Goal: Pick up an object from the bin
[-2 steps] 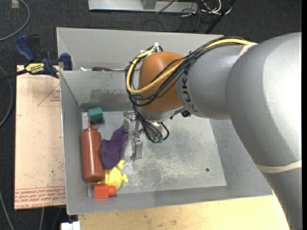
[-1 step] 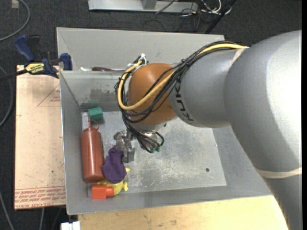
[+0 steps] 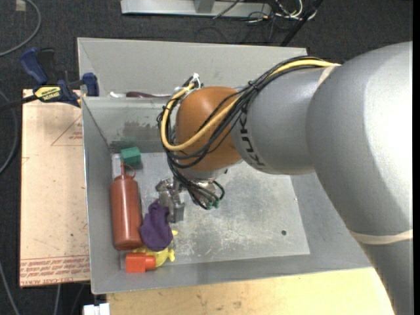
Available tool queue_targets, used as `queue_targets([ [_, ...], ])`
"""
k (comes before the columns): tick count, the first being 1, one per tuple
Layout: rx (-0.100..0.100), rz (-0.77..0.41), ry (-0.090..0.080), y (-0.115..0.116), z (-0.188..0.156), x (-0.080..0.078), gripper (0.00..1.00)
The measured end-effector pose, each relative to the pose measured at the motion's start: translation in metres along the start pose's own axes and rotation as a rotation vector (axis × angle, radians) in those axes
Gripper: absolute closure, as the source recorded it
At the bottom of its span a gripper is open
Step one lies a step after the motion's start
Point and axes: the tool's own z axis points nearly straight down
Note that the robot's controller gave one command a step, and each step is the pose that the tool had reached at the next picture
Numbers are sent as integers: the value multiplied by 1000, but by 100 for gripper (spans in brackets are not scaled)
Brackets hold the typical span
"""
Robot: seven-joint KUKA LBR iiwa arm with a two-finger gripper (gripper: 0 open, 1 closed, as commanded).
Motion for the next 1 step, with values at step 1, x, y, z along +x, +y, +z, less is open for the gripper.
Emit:
queue_targets([
  [1,-1,-17,3,-6,-22,-2,100],
])
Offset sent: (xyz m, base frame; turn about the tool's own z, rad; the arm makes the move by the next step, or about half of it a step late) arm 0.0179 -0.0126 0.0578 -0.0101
